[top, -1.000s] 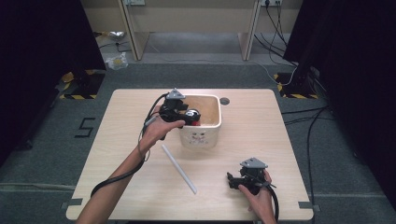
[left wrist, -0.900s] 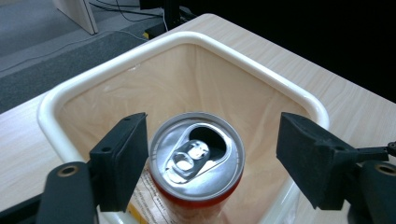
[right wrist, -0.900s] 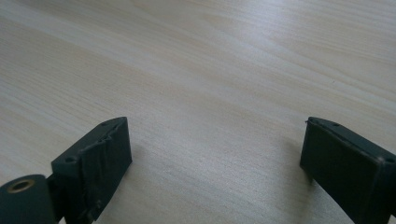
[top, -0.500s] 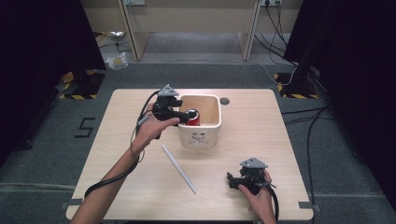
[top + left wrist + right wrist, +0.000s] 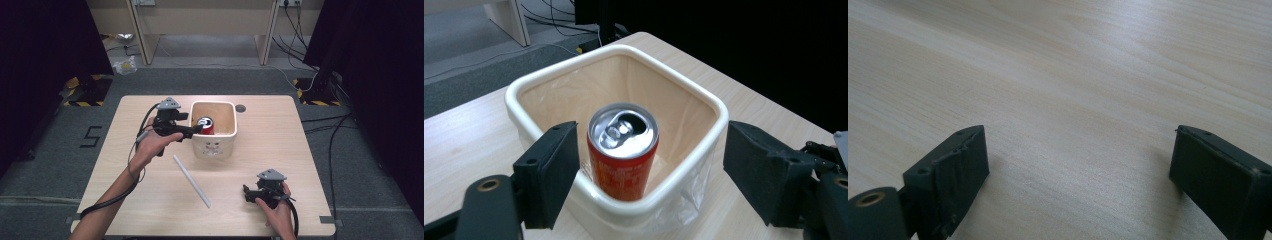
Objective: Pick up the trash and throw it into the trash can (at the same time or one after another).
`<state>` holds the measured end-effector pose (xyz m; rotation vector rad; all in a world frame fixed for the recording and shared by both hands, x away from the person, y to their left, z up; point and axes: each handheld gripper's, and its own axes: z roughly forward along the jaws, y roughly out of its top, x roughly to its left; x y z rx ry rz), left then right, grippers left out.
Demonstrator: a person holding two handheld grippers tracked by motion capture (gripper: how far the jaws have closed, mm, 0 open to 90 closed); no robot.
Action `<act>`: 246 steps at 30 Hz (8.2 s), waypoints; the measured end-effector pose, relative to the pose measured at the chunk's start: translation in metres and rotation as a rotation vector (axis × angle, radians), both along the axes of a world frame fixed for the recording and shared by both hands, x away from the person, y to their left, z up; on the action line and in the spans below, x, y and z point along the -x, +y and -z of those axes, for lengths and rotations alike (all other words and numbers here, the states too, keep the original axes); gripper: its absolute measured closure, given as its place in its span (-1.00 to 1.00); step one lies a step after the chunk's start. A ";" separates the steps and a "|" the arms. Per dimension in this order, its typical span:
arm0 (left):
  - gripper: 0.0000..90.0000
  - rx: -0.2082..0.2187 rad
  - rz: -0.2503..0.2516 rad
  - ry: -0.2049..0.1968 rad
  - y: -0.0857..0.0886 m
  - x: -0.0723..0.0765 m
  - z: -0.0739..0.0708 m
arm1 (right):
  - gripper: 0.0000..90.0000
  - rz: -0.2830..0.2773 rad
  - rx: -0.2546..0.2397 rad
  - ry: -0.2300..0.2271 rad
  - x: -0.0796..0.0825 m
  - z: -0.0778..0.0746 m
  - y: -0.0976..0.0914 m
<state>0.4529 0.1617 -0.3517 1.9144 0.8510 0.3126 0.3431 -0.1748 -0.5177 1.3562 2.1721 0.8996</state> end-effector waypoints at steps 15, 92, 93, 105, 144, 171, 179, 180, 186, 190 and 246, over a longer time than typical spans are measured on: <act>-0.51 0.008 -0.048 -0.021 0.014 0.035 0.034 | -0.80 0.001 -0.001 0.000 0.000 0.000 0.000; 0.33 -0.248 -0.102 0.095 0.026 0.085 0.162 | -0.79 -0.002 -0.004 0.003 0.001 0.000 0.001; 0.38 -0.248 -0.103 0.093 0.028 0.084 0.162 | -0.79 -0.002 -0.003 0.003 0.001 0.000 0.001; 0.68 -0.258 -0.124 0.113 0.046 0.077 0.160 | -0.79 -0.007 -0.003 0.002 0.001 0.000 0.001; 0.78 -0.132 -0.201 0.013 0.090 0.048 0.092 | -0.79 -0.007 -0.004 0.003 0.000 0.000 0.001; 0.77 -0.109 -0.149 -0.087 0.077 0.031 0.023 | -0.79 -0.007 -0.004 0.003 0.000 0.000 0.001; 0.77 -0.144 -0.106 -0.104 0.056 0.024 0.011 | -0.80 -0.008 -0.004 0.003 0.000 0.000 0.001; 0.77 -0.150 -0.101 -0.104 0.054 0.023 0.010 | -0.80 -0.008 -0.003 0.003 0.000 0.000 0.001; 0.77 -0.166 -0.075 -0.094 0.042 0.014 0.007 | -0.80 -0.010 -0.003 0.001 0.000 0.000 0.001; 0.77 -0.157 -0.063 -0.088 0.036 0.010 0.004 | -0.80 -0.010 -0.003 0.001 0.000 0.000 0.001; 0.77 -0.072 -0.035 -0.032 -0.099 -0.064 -0.016 | -0.80 -0.025 0.000 -0.001 0.000 0.000 0.001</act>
